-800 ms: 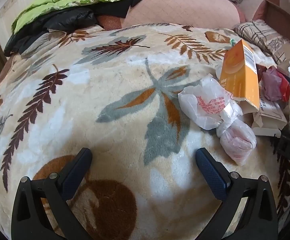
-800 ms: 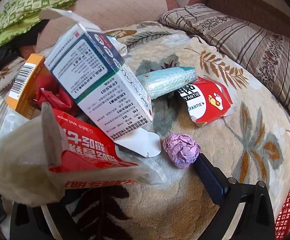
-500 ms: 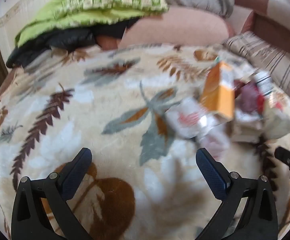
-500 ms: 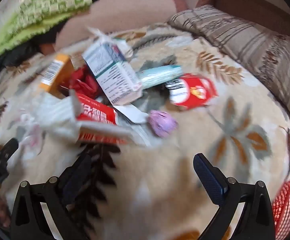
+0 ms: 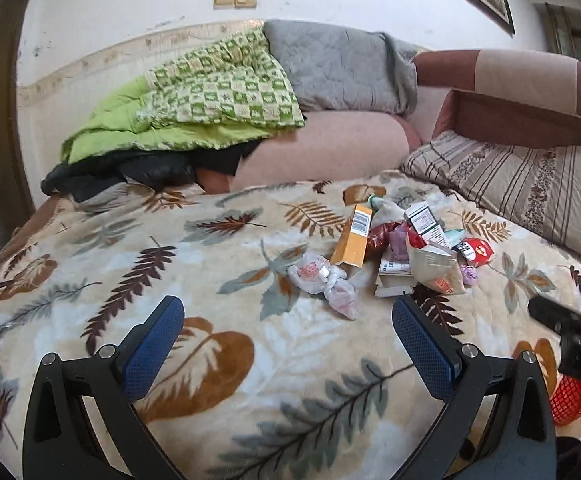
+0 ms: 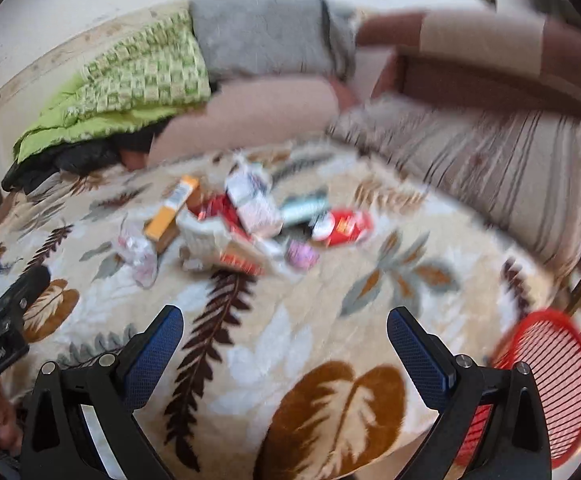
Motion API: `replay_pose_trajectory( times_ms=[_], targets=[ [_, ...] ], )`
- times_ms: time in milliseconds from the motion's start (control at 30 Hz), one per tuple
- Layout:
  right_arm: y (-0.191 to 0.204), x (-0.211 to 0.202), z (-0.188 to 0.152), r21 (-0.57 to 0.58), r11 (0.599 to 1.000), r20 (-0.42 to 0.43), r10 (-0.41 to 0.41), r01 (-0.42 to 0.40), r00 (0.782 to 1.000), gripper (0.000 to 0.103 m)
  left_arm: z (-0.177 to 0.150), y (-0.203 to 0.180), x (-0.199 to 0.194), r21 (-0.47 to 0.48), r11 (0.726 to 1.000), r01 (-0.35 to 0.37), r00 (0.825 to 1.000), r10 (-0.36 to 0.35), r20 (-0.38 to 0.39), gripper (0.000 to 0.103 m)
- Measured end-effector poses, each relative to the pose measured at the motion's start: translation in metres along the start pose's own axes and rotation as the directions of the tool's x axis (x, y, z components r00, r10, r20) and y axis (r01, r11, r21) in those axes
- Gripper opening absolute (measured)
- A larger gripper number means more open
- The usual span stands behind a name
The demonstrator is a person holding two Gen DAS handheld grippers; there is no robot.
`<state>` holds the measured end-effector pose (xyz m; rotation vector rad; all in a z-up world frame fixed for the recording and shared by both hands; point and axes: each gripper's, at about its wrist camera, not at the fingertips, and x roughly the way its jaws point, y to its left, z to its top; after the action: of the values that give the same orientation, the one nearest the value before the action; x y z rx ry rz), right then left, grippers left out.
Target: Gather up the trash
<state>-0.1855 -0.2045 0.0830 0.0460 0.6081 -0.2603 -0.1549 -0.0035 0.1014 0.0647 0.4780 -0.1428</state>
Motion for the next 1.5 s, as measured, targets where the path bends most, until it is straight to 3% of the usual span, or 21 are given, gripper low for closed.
replay_pose_trajectory(
  times_ms=[133,267,667,967,1500],
  targets=[
    [0.008,-0.021,-0.007,-0.039,0.997,0.114,-0.060,0.065,0.992,0.103,-0.008,-0.001,-0.008,0.005,1.000,-0.004,1.000,0.004,0.021,0.103],
    [0.013,-0.026,-0.010,-0.080,0.992,0.155,-0.082,0.095,0.985,0.103,-0.010,-0.004,-0.003,0.014,1.000,-0.014,1.000,0.014,0.006,0.103],
    [0.002,-0.026,-0.013,-0.040,0.994,0.132,-0.099,0.105,0.986,0.103,-0.013,-0.004,-0.003,0.013,1.000,0.014,1.000,-0.014,0.017,0.103],
    [-0.009,-0.019,-0.014,0.003,0.998,0.092,-0.055,0.055,0.994,0.103,-0.013,-0.003,-0.005,0.010,1.000,0.028,0.999,-0.029,0.018,0.103],
    [-0.014,-0.020,-0.013,0.025,0.999,0.082,-0.050,0.048,0.995,0.103,-0.013,-0.009,-0.006,0.024,0.999,0.034,0.999,-0.034,0.016,0.103]
  ],
)
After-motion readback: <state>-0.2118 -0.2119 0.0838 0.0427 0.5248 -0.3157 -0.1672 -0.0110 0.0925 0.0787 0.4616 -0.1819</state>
